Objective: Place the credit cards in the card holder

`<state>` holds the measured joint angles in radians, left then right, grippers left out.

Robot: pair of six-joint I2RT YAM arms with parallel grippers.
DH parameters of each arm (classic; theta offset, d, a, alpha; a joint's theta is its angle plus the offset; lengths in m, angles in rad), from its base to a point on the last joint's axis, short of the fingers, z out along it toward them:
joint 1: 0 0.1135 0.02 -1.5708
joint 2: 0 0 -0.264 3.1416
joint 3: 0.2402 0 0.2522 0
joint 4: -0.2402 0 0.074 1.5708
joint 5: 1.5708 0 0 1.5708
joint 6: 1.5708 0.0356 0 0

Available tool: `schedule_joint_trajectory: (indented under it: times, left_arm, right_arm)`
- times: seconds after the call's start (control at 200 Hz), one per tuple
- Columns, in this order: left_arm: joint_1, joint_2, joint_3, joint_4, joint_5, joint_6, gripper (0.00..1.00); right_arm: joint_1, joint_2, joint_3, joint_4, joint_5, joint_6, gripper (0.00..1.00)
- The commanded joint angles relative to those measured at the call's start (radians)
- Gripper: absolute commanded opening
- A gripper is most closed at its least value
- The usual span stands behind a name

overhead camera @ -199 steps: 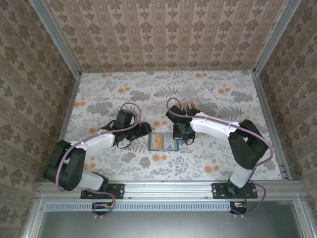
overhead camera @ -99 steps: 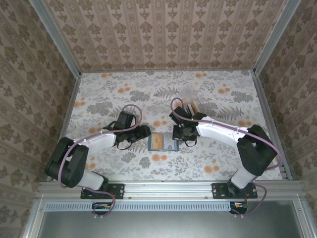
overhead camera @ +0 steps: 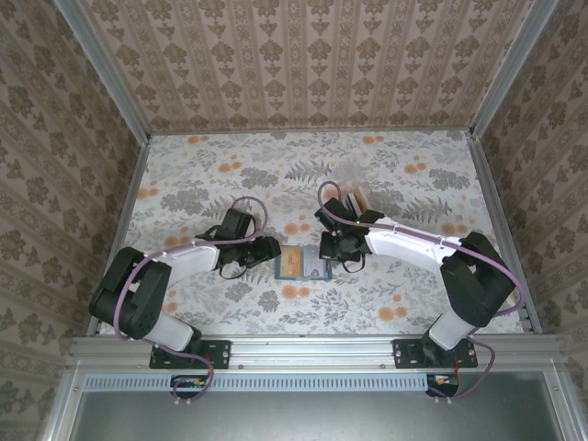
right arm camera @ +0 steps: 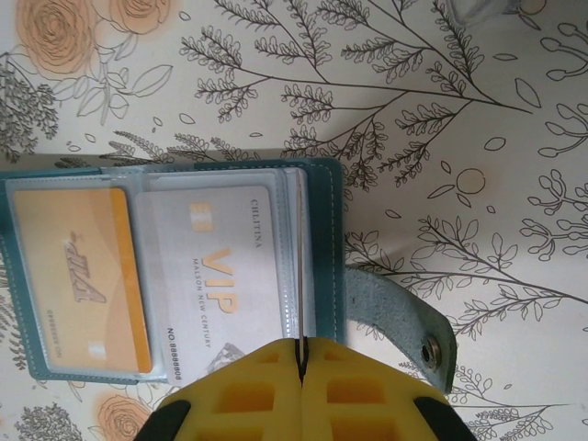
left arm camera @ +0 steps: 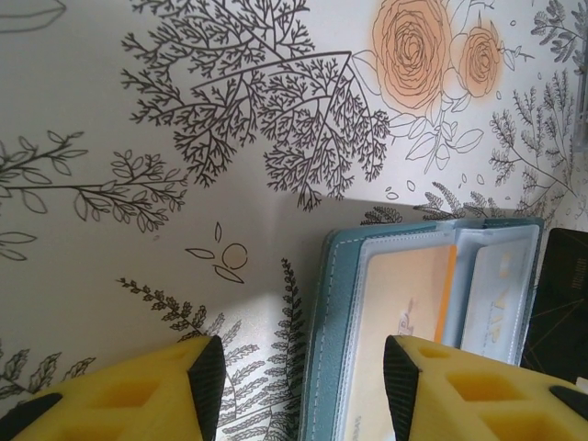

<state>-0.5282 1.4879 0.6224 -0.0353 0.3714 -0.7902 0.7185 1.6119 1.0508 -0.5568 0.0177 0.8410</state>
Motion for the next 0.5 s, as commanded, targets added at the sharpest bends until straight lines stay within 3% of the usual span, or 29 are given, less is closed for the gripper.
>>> schedule_joint_trajectory:
  times: [0.0,0.495]
  left_arm:
    - [-0.009,0.011,0.006,0.015,0.018,0.004,0.51]
    - [-0.024,0.047,0.017,0.027,0.030,0.000,0.44]
  right_arm:
    - [0.006,-0.032,-0.012,0.014,0.000,-0.006,0.00]
    - [0.006,-0.005,-0.014,0.025,-0.003,-0.010,0.00]
